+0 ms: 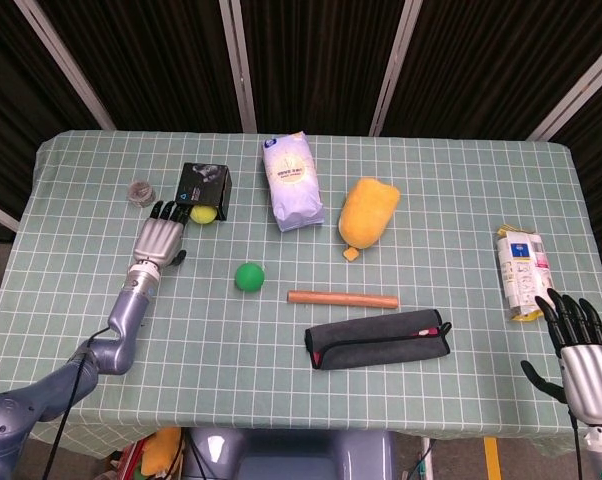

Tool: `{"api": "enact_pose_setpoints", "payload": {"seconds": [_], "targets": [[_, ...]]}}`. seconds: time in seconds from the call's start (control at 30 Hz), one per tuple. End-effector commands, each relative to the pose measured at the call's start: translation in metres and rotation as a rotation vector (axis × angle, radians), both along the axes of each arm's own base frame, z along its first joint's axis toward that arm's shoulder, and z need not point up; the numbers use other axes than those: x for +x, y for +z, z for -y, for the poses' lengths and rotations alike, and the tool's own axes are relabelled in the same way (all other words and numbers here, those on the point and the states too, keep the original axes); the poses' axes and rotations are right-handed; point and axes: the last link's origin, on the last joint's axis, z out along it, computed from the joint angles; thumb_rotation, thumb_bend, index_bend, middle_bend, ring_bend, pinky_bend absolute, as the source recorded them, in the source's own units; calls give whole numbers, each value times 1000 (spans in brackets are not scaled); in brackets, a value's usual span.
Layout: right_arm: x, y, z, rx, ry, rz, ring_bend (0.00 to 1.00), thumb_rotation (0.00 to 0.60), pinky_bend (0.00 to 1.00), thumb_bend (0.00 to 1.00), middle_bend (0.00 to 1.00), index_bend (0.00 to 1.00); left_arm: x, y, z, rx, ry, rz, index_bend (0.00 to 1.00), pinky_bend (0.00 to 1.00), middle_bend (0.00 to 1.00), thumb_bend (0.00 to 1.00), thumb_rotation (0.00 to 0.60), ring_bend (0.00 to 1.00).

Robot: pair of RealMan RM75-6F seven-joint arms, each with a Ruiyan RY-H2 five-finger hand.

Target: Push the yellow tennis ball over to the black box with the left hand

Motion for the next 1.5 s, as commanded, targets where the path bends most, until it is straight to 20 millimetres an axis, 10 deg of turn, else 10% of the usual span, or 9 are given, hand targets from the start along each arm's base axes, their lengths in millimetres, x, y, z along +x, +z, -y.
{"api": "enact_pose_setpoints", "payload": {"seconds": [0.03,1.13,1.27,1.5], "targets": [[0,1,-1,-1,1,1,0,600,0,267,0,0,3,1,-1,35,-16,-9,0,0,0,287,600,0],[0,-4,0,-6,-10,-35,0,600,0,267,0,0,-2,47,42,78,-176,64,0,0,0,224,600,0],[0,-5,1,-10,-9,-46,0,600,0,267,0,0,-18,63,81,48,-173,93,0,0,0,193,600,0],[2,-11,1,2,-15,-66,0,600,0,267,0,0,-44,107,213,-6,-125,103,0,0,0,184,600,0]]}}
